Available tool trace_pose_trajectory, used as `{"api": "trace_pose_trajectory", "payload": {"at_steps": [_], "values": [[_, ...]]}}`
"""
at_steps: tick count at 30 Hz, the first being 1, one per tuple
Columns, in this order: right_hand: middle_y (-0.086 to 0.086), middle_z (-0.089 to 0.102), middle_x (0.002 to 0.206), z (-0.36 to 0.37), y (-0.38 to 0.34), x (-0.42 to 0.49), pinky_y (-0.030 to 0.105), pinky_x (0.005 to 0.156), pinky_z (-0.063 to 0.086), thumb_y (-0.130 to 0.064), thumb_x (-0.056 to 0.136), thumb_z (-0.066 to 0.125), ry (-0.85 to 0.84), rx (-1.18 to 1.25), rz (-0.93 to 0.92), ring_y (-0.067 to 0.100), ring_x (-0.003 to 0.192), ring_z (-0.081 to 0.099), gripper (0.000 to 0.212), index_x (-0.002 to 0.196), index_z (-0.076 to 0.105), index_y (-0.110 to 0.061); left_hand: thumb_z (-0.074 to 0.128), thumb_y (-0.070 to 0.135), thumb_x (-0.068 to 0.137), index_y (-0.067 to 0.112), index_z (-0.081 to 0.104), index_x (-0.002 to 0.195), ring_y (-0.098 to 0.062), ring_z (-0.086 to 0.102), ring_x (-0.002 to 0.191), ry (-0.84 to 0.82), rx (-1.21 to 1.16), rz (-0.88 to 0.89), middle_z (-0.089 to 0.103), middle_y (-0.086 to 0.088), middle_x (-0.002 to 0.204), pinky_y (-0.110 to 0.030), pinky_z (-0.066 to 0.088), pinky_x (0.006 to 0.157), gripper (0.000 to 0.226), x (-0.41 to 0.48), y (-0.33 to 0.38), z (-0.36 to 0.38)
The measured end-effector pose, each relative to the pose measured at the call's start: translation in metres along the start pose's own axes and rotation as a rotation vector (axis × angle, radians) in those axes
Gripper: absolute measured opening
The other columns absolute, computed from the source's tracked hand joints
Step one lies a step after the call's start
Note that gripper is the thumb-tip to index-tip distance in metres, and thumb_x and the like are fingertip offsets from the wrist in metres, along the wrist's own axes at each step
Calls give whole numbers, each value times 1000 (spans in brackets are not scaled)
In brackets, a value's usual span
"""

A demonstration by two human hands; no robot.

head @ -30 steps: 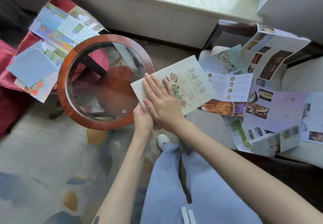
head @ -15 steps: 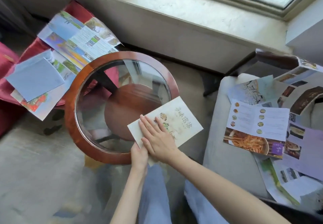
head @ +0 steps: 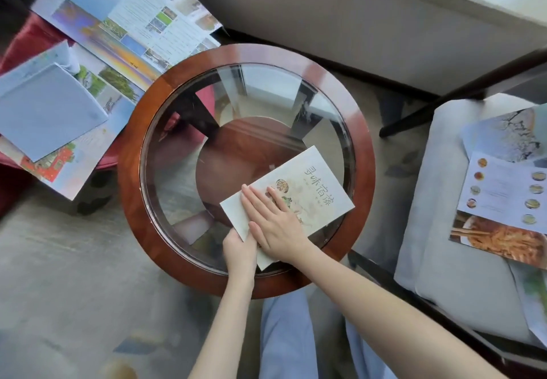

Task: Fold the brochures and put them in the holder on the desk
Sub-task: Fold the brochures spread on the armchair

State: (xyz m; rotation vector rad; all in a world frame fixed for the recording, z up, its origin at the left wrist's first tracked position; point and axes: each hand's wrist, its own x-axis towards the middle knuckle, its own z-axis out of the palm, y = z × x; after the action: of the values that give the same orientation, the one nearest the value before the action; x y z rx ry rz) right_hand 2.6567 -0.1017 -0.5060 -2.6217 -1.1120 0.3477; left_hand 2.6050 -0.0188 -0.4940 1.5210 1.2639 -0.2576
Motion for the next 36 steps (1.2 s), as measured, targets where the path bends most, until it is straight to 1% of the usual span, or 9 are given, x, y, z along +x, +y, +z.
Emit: {"api": "trace_pose_trajectory", "payload": {"at_steps": [4, 14, 20, 24, 28, 29, 31, 33, 36], "values": [[10, 34, 150, 8, 12, 0, 41, 117, 19, -28, 96, 27, 7, -27, -60, 20, 141, 29, 52, 142, 36, -5, 57, 21, 89, 0, 66, 99, -36, 61, 98, 82, 246, 50, 69, -19, 104, -28, 39, 72, 24, 2, 5, 1], [9, 31, 151, -5, 69, -14, 45, 116, 21, -33, 96, 30, -34, -175, 26, 22, 140, 29, 55, 144, 30, -6, 68, 27, 83, 5, 71, 98, -28, 66, 94, 106, 132, -41, 71, -13, 103, -30, 50, 79, 27, -2, 11, 5], [7, 21, 155, -20, 111, -26, 39, 118, 3, -36, 98, 23, -102, -211, 85, 19, 144, 14, 57, 148, 17, -10, 67, 32, 84, 5, 71, 98, -29, 65, 93, 120, 214, -10, 71, -13, 102, -26, 46, 76, 31, -7, 8, 10], [7, 21, 156, -18, 110, -28, 41, 118, 0, -38, 98, 21, -102, -199, 150, 21, 145, 16, 58, 148, 16, -10, 65, 33, 85, 2, 70, 98, -32, 64, 95, 139, 285, 21, 71, -15, 103, -25, 42, 73, 34, -8, 12, 12], [6, 15, 157, -19, 109, -29, 41, 119, -3, -39, 98, 17, -116, -184, 167, 19, 146, 11, 58, 149, 11, -11, 62, 47, 83, 4, 63, 67, -34, 64, 82, 90, 431, 37, 69, -14, 76, -30, 45, 66, 46, -6, 17, 3], [6, 13, 157, -20, 108, -28, 41, 119, -5, -39, 98, 16, -128, -179, 173, 19, 146, 9, 58, 149, 9, -11, 61, 50, 84, 3, 64, 69, -35, 65, 82, 48, 488, 25, 68, -15, 76, -33, 50, 70, 49, -4, 19, -1], [6, 8, 158, -23, 104, -26, 42, 118, -9, -39, 99, 16, -163, -154, 174, 19, 146, 4, 59, 149, 4, -11, 54, 49, 88, -3, 66, 89, -37, 67, 86, -47, 565, -73, 70, -20, 89, -42, 55, 81, 53, 2, 27, -6], [6, 5, 158, -29, 102, -24, 42, 117, -11, -38, 99, 19, -174, -119, 179, 19, 146, 2, 59, 149, 4, -10, 46, 46, 93, -3, 62, 99, -33, 69, 79, -110, 715, -158, 71, -17, 87, -46, 56, 81, 52, 1, 42, -12], [8, 16, 157, -50, 95, -29, 41, 118, -5, -35, 99, 29, -63, 1, 244, 20, 146, 9, 57, 147, 21, -8, 38, 47, 93, 11, 63, 101, -30, 64, 89, -42, 1027, -58, 70, -8, 94, -42, 49, 90, 45, -11, 72, -18]]}}
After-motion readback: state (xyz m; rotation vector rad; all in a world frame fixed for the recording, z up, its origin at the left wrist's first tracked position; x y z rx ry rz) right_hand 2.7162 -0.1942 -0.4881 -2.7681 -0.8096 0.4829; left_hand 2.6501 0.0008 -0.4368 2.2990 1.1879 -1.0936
